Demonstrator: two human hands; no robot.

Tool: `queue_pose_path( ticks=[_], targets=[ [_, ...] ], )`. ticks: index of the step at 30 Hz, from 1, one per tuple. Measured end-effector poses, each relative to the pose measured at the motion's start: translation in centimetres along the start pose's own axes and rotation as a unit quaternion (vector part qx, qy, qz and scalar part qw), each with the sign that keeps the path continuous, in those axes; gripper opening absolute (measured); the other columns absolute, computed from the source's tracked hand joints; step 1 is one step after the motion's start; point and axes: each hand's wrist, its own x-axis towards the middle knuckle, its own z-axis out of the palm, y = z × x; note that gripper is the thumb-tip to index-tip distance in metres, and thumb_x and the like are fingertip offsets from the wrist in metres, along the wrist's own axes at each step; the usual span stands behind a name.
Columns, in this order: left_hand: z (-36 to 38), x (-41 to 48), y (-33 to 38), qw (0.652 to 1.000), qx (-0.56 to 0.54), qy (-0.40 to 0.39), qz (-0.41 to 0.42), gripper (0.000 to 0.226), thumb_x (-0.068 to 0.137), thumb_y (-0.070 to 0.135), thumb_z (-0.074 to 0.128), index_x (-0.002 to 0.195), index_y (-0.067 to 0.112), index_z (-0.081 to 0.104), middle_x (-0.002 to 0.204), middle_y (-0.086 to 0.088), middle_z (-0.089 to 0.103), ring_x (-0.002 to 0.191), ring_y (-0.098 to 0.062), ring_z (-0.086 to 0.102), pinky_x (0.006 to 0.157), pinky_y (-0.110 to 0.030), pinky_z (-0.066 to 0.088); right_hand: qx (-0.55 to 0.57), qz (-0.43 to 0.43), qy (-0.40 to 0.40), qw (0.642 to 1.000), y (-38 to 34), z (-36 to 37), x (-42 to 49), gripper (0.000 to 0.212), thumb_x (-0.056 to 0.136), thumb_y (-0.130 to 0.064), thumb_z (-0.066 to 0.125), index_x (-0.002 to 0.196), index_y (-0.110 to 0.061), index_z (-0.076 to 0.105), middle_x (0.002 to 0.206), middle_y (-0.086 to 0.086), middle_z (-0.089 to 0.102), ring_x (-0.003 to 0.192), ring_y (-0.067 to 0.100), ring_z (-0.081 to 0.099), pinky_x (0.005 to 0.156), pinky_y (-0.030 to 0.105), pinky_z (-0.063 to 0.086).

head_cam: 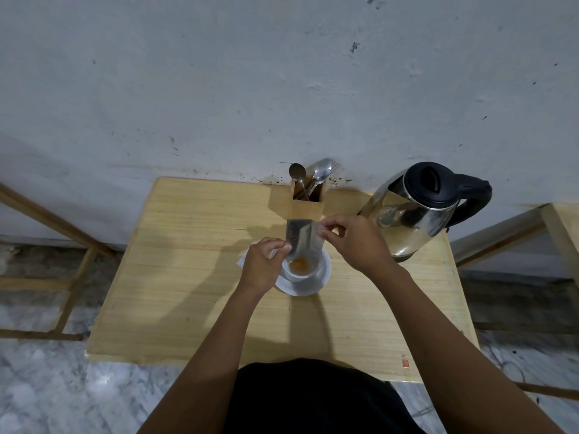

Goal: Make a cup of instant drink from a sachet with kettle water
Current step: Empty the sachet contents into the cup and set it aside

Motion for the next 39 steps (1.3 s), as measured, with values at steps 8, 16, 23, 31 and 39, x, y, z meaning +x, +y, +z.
queue_pose_path(
  ticks=[8, 16, 23, 31, 39],
  targets=[
    [-0.5, 0.0, -0.1, 0.999, -0.015, -0.011, -0.033, 0.023, 0.088, 0.025, 0.064, 0.108, 0.014, 0.067, 0.108, 0.006, 0.058, 0.098, -0.006, 0.054, 0.071, -0.004, 0.037, -0.029, -0.015, 0.002, 0.999, -0.5, -0.2, 0.1, 0.012, 0.086, -0.031, 0.071, 0.096, -0.029, 0.077, 0.051, -0.036, 0.051, 0.070, -0.022, 0.049, 0.057, 0.012, 0.026],
    [-0.3, 0.4, 0.1, 1.000, -0.011, 0.010, 0.005, 0.016, 0.088, 0.018, 0.063, 0.097, 0.008, 0.072, 0.100, -0.002, 0.063, 0.091, -0.009, 0.057, 0.072, 0.003, 0.037, -0.077, -0.025, 0.078, 0.994, -1.0, 1.0, 0.2, 0.009, 0.086, -0.037, 0.069, 0.092, -0.036, 0.076, 0.087, -0.020, 0.074, 0.071, -0.006, 0.052, 0.084, 0.032, 0.039],
    [-0.5, 0.6, -0.1, 1.000, -0.005, 0.023, 0.015, 0.015, 0.087, 0.015, 0.065, 0.096, 0.005, 0.072, 0.099, -0.004, 0.063, 0.084, 0.001, 0.056, 0.071, 0.003, 0.038, -0.047, -0.008, 0.075, 0.996, -0.8, 1.1, -0.1, 0.008, 0.085, -0.036, 0.072, 0.091, -0.034, 0.077, 0.072, -0.028, 0.066, 0.061, -0.010, 0.047, 0.086, 0.038, 0.045],
    [-0.6, 0.5, -0.3, 0.999, 0.026, 0.022, 0.026, 0.012, 0.088, 0.013, 0.062, 0.094, 0.009, 0.072, 0.098, -0.004, 0.066, 0.088, -0.009, 0.058, 0.072, 0.001, 0.039, -0.002, 0.049, 0.083, 0.995, -0.5, 0.9, -0.3, 0.010, 0.084, -0.038, 0.073, 0.090, -0.031, 0.077, 0.069, -0.027, 0.062, 0.060, -0.005, 0.051, 0.083, 0.034, 0.047],
    [-0.3, 0.6, 0.1, 0.992, 0.093, 0.048, 0.064, 0.013, 0.087, 0.018, 0.065, 0.093, 0.013, 0.075, 0.094, 0.003, 0.064, 0.097, -0.017, 0.058, 0.085, -0.017, 0.044, 0.020, 0.091, 0.036, 0.995, 0.5, 0.7, -0.4, 0.009, 0.084, -0.042, 0.072, 0.085, -0.035, 0.076, 0.064, -0.029, 0.056, 0.055, -0.005, 0.044, 0.078, 0.031, 0.044]
  ],
)
